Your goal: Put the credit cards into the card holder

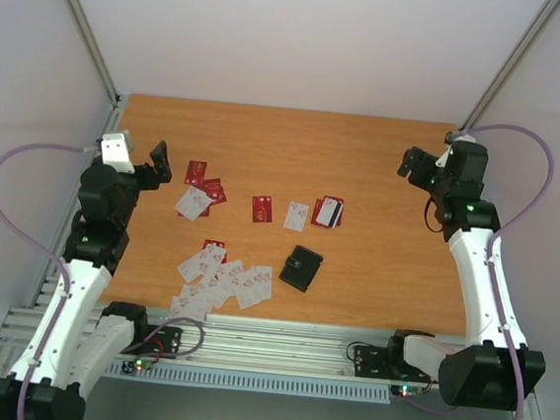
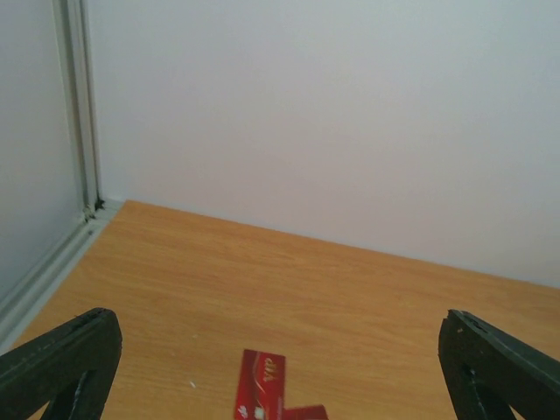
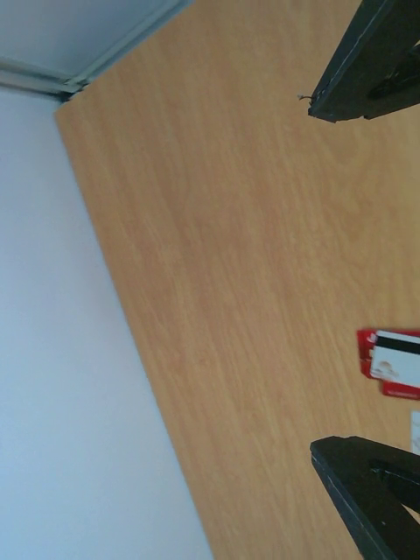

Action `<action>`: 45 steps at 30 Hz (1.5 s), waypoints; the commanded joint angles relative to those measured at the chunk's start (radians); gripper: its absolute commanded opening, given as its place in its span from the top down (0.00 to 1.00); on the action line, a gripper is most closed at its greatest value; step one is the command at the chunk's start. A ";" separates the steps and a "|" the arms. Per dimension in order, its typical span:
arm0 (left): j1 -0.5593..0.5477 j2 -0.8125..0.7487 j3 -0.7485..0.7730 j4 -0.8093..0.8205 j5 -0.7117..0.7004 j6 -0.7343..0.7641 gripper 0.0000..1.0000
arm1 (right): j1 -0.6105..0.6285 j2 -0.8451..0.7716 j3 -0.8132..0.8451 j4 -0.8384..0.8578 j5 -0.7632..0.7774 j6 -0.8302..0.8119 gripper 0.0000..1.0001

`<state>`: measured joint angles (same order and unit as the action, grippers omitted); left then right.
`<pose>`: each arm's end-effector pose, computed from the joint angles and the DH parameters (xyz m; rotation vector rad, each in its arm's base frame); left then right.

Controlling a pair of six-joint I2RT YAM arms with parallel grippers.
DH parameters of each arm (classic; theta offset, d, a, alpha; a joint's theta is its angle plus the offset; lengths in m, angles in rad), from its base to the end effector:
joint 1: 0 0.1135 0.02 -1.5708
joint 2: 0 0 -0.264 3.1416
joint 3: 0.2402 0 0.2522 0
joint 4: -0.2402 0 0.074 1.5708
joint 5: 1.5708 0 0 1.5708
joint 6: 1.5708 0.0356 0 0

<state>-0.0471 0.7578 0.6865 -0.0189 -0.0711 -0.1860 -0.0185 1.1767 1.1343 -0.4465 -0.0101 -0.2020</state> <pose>0.1858 -0.0062 0.3275 -0.1691 1.6535 -0.1178 0.2626 -0.0045 0.3554 -0.1951 2.0528 -0.1259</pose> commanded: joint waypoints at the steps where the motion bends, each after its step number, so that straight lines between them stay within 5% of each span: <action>1: -0.003 0.005 0.118 -0.300 0.081 -0.113 0.01 | 0.004 -0.002 0.112 -0.338 -0.028 0.124 0.02; 7: -0.002 0.148 0.324 -0.684 0.240 -0.121 0.01 | 0.006 0.135 0.278 -0.725 -0.101 0.145 0.02; 15: -0.022 0.147 0.224 -0.784 0.391 -0.166 0.05 | 0.035 0.092 0.103 -0.840 -0.317 0.186 0.02; 28: -0.342 0.428 0.183 -0.717 0.337 -0.279 0.19 | 0.311 0.140 -0.166 -0.635 -0.421 0.396 0.11; 36: -0.528 0.649 0.272 -0.634 0.354 -0.312 0.33 | 0.348 0.237 -0.199 -0.506 -0.450 0.445 0.21; 45: -0.597 0.885 0.389 -0.565 0.467 -0.282 0.48 | 0.355 0.320 -0.262 -0.366 -0.499 0.499 0.33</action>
<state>-0.6312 1.5608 1.0187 -0.6598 0.3122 -0.4801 0.3229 1.4651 0.8913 -0.8963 -0.4702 0.2508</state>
